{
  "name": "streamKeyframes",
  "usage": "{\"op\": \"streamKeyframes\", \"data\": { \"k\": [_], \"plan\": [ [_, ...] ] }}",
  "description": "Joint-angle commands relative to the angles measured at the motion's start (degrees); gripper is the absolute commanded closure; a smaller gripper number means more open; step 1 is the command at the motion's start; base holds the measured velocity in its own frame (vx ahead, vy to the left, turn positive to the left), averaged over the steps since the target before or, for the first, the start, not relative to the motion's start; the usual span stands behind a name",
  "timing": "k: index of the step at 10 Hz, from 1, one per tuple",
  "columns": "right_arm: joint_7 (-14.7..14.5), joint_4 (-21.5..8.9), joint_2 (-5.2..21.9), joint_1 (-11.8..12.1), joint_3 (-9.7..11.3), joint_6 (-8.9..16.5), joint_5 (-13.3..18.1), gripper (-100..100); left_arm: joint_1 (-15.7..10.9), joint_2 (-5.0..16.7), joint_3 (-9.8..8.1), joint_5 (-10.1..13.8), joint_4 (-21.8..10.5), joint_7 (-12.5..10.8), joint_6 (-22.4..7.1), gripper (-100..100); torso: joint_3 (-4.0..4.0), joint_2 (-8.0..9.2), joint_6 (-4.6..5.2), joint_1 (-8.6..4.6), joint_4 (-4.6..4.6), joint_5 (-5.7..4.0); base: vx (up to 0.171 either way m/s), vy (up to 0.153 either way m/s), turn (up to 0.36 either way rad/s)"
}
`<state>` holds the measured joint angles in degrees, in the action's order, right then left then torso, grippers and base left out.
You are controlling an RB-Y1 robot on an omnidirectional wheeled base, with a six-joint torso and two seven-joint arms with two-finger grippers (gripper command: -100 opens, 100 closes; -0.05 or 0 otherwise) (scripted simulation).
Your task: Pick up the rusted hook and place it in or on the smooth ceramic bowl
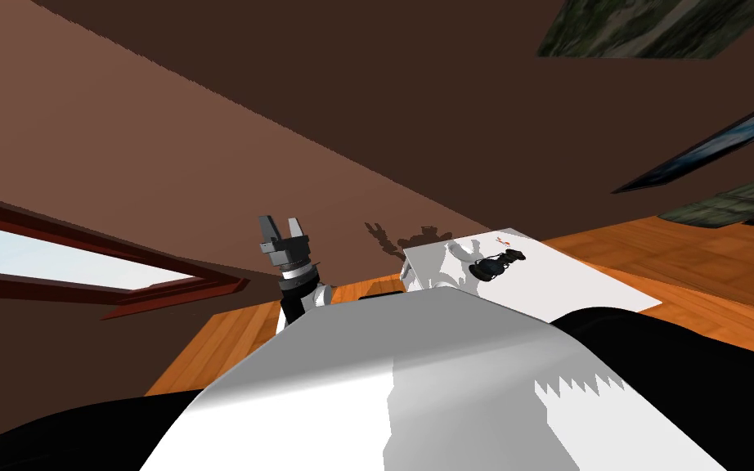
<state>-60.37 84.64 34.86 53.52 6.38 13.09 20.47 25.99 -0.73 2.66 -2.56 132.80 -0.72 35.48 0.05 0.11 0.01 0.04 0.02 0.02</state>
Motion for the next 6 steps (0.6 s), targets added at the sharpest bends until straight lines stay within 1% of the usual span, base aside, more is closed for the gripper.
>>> {"op": "streamKeyframes", "data": {
  "k": [1, 2, 3, 4, 6],
  "plan": [
    [0.0, 0.0, 0.0, 0.0, 0.0, 0.0, 0.0, 100, 0.0, 0.0, 0.00, 0.0, 0.0, 0.0, 0.0, 0, 0.00, 0.00, 0.00, 0.00, 0.00, 0.00, 0.000, 0.000, 0.000],
    [0.0, 0.0, 0.0, 0.0, 0.0, 0.0, 0.0, 100, 0.0, 0.0, 0.00, 0.0, 0.0, 0.0, 0.0, 0, 0.00, 0.00, 0.00, 0.00, 0.00, 0.00, 0.000, 0.000, 0.000],
    [0.0, 0.0, 0.0, 0.0, 0.0, 0.0, 0.0, 0, 0.0, 0.0, 0.00, 0.0, 0.0, 0.0, 0.0, 0, 0.00, 0.00, 0.00, 0.00, 0.00, 0.00, 0.000, 0.000, 0.000],
    [-0.4, 1.7, 0.5, 1.3, -0.2, 0.2, -0.3, 100, 0.0, 0.0, 0.00, 0.0, 0.0, 0.0, 0.0, 0, 0.00, 0.00, 0.00, 0.00, 0.00, 0.00, 0.015, 0.007, -0.055],
    [-1.0, 4.1, 1.1, 3.2, -0.5, 0.4, -0.8, 100, 0.0, 0.0, 0.00, 0.0, 0.0, 0.0, 0.0, 0, -0.03, -0.05, 0.04, 0.07, -0.02, 0.03, 0.025, 0.013, -0.077]
  ]
}}
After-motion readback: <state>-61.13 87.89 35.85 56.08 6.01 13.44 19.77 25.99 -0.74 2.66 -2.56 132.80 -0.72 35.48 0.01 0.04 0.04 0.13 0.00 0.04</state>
